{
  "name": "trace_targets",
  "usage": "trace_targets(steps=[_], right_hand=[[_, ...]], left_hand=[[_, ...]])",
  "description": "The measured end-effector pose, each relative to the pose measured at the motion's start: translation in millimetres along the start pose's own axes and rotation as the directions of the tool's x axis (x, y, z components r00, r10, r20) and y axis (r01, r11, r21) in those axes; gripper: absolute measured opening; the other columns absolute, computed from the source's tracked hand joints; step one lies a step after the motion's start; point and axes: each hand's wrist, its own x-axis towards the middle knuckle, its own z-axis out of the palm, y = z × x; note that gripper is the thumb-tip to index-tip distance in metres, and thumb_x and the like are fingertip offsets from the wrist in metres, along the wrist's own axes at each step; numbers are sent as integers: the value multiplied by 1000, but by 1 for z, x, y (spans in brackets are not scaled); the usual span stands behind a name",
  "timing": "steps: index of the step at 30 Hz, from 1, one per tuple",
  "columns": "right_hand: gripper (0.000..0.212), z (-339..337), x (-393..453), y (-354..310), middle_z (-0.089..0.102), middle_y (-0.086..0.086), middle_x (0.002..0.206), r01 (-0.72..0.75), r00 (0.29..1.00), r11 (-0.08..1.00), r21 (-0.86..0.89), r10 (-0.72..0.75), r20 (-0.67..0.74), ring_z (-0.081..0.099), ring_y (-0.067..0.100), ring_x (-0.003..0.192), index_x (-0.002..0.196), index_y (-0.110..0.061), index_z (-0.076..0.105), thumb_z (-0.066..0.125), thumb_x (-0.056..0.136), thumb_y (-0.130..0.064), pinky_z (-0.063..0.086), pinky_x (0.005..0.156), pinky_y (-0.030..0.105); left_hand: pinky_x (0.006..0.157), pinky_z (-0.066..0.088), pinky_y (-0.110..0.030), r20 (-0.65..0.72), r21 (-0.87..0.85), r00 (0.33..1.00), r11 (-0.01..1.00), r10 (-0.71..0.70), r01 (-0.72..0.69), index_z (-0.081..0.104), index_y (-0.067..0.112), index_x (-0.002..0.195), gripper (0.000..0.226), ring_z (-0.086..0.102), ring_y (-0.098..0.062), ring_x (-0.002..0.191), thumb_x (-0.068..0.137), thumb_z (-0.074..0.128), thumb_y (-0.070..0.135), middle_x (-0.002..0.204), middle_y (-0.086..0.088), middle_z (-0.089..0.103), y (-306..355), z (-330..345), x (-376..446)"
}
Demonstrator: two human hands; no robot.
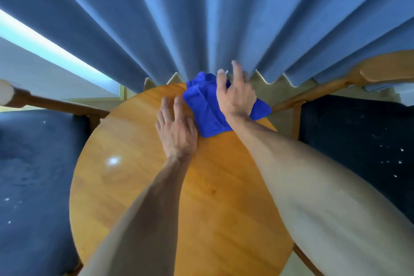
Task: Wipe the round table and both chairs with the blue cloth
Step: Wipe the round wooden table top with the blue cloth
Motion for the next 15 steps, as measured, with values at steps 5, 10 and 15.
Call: trace_targets(steps=[5,10,15], right_hand=[[33,-31,-2,31,65,13,116,-470,839,876,108,481,-255,56,33,110,122,-10,54,34,102,-27,43,90,43],[20,-45,-47,73,69,12,104,-577,812,812,-92,558,-172,56,33,101,111,-11,54,44,97,-22,35,93,43],[9,-27,-57,91,65,8,73,-450,868,877,-166,387,-310,57,31,77,90,-13,55,49,93,-19,38,81,41]], left_hand=[[111,27,-46,86,56,960,960,268,-273,42,19,147,58,27,-35,144,93,41,40,159,-15,26,16,-11,7],[115,23,-52,256,58,877,899,407,-434,49,23,143,50,23,-32,146,95,42,37,155,-8,37,92,12,28],[116,12,-51,331,179,857,866,394,-467,54,34,135,41,24,-29,141,98,36,41,137,2,50,109,39,37]])
